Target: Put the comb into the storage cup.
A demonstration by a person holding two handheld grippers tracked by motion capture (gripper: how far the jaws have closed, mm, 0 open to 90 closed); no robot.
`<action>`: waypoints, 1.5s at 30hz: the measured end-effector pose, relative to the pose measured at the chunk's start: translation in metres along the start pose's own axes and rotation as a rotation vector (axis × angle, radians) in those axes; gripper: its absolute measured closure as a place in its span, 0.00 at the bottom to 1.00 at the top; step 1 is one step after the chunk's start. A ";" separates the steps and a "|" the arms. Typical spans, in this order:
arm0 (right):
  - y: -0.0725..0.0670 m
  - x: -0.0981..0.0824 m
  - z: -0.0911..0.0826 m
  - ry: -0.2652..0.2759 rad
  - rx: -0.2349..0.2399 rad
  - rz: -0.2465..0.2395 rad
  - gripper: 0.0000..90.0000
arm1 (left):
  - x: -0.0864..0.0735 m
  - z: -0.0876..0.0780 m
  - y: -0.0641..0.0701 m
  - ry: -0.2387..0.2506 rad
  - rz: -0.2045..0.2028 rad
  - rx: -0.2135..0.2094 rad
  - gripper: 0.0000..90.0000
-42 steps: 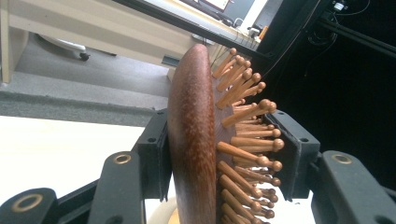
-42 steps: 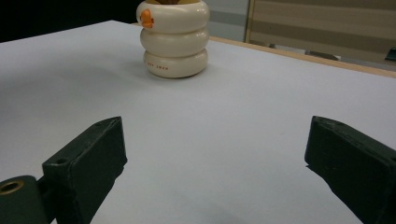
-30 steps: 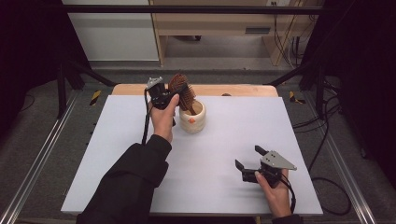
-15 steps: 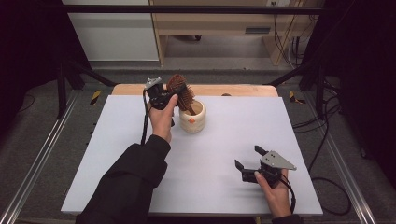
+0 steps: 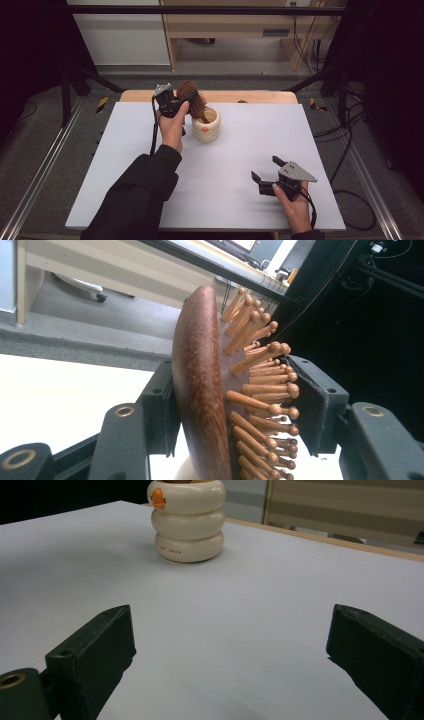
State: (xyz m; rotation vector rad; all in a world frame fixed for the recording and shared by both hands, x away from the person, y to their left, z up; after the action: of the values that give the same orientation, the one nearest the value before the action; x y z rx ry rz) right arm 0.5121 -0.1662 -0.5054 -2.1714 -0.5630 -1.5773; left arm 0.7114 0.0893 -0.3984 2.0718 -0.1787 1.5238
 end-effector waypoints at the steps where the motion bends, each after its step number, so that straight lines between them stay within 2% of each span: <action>1: 0.000 0.000 0.000 0.000 0.000 0.001 0.06 | 0.000 0.000 0.000 0.002 -0.002 -0.002 0.48; 22: -0.001 -0.001 0.001 -0.005 0.002 0.000 0.06 | 0.000 0.000 0.001 0.016 0.007 -0.018 0.42; 33: -0.001 -0.001 0.001 -0.006 0.002 -0.001 0.06 | 0.000 -0.002 0.000 0.028 0.032 -0.009 0.39; 45: -0.001 -0.002 0.001 -0.008 0.004 -0.001 0.06 | 0.001 -0.002 -0.001 0.035 0.032 -0.005 0.37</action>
State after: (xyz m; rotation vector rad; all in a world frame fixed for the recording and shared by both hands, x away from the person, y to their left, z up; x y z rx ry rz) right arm 0.5118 -0.1644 -0.5072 -2.1763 -0.5694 -1.5671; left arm 0.7101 0.0914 -0.3969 2.0463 -0.2032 1.5766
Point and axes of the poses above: each handheld gripper's, and its own axes: z roughly forward along the jaws, x roughly out of its top, y roughly to its right, the point moved 10 cm from there along z, roughly forward along the jaws, and after that the axes turned 5 degrees about z, right-handed, at the moved point
